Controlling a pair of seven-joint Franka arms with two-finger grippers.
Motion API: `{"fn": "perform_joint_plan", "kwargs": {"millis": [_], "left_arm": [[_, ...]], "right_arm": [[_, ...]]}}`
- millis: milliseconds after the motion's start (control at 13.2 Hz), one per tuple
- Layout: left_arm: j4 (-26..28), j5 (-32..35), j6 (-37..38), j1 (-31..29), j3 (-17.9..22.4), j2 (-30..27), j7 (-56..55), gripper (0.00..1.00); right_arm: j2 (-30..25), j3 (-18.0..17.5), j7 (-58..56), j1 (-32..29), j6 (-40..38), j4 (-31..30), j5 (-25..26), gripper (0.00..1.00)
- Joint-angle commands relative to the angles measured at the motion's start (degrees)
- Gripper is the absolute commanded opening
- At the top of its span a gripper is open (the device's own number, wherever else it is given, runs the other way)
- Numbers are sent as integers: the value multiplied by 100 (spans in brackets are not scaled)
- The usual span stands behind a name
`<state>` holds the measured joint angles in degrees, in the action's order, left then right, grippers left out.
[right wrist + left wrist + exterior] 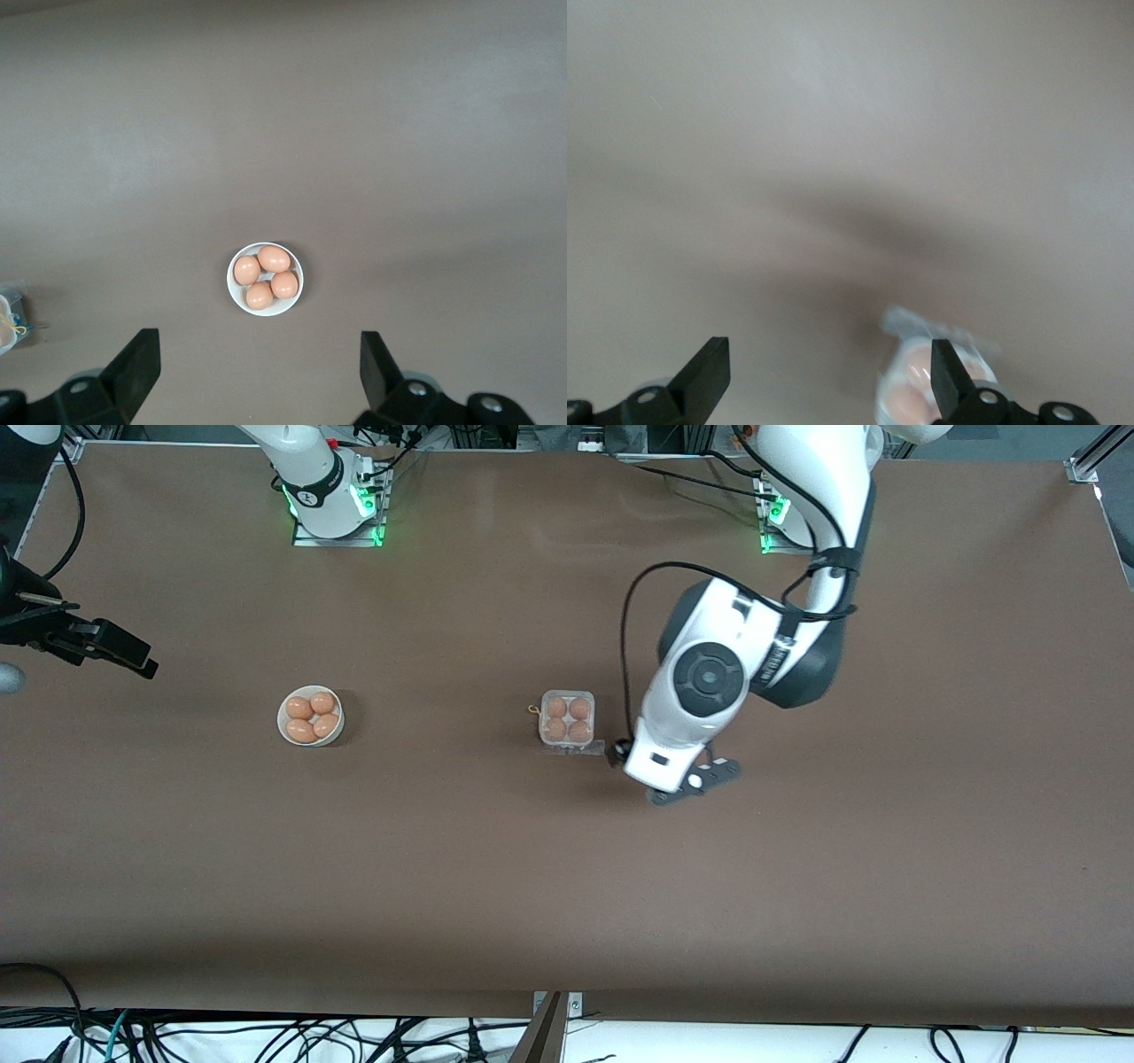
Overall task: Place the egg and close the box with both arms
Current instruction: 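Lift the left gripper away from the closed egg box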
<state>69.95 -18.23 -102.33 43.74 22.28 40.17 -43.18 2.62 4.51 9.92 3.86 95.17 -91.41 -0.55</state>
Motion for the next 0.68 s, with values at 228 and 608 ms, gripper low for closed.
{"fn": "perform_joint_plan", "kwargs": {"millis": [228, 608], "left_arm": [[-87, 162, 125, -146, 620, 8, 942, 100], [-139, 144, 117, -620, 576, -53, 1093, 100]], "right_arm": [[-77, -20, -86, -8, -8, -70, 38, 100], [-77, -29, -86, -8, 1, -70, 38, 100]]}}
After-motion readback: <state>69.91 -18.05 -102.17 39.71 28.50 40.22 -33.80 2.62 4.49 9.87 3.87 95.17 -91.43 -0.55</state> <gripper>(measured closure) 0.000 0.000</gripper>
